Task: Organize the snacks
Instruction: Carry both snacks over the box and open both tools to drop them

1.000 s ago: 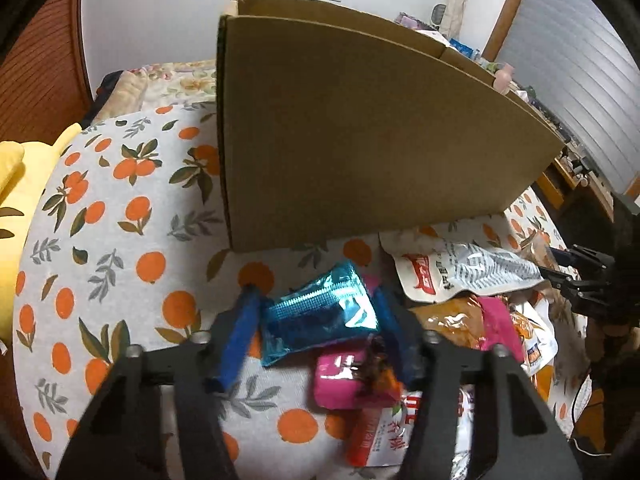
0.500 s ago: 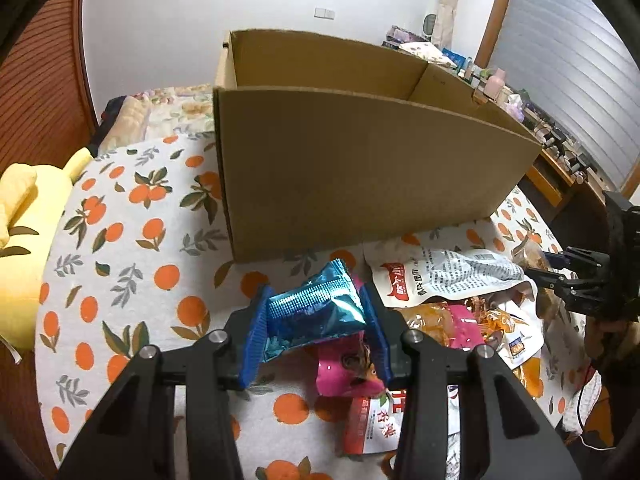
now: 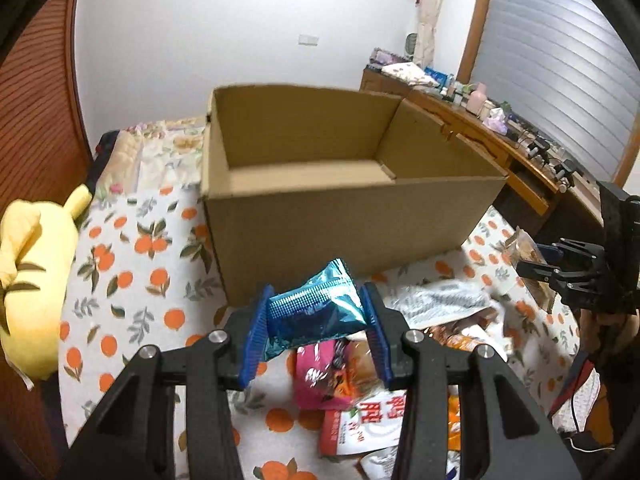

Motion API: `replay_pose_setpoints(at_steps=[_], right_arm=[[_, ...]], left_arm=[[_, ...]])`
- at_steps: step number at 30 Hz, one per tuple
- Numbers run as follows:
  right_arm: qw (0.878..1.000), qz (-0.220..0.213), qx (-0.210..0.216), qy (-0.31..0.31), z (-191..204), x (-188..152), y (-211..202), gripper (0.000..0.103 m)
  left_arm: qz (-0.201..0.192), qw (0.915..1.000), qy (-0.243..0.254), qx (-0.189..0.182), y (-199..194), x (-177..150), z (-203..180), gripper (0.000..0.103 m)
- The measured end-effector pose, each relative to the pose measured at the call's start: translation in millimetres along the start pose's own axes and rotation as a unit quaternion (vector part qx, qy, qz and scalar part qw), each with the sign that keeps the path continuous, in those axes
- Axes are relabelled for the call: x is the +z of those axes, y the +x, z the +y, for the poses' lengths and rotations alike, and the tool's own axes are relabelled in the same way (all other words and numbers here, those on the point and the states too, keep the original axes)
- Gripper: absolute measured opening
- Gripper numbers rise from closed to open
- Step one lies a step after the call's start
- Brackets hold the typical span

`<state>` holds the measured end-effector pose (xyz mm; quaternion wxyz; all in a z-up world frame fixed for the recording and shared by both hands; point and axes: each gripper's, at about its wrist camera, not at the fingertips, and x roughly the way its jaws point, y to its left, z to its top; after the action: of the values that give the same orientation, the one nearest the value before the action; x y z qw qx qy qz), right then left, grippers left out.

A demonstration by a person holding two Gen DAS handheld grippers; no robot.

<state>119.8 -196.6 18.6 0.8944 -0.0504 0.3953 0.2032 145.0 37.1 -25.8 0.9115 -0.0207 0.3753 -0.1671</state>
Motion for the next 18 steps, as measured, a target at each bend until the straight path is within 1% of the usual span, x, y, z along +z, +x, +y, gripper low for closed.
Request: replay_pose_setpoints(at_steps=[5, 11, 18], right_arm=[[1.0, -0.025, 0.0, -0.013, 4.8, 17.1, -16.6, 0.044], [0.998, -0.062, 0.002, -0.031, 12.1, 41.9, -37.3, 0.044], [0.995, -0.086, 0.008, -0.048, 19.7, 70.8, -36.7, 0.044]], left_arm=[[-0.021, 0.9996, 0.013, -0.011, -13.3, 17.9, -8.0, 0.044], [-0.038, 0.9987, 0.032, -0.009, -19.7, 41.1, -13.5, 0.044], [-0.05, 0.998, 0.038, 0.003, -13.8, 65.5, -8.6, 0.044]])
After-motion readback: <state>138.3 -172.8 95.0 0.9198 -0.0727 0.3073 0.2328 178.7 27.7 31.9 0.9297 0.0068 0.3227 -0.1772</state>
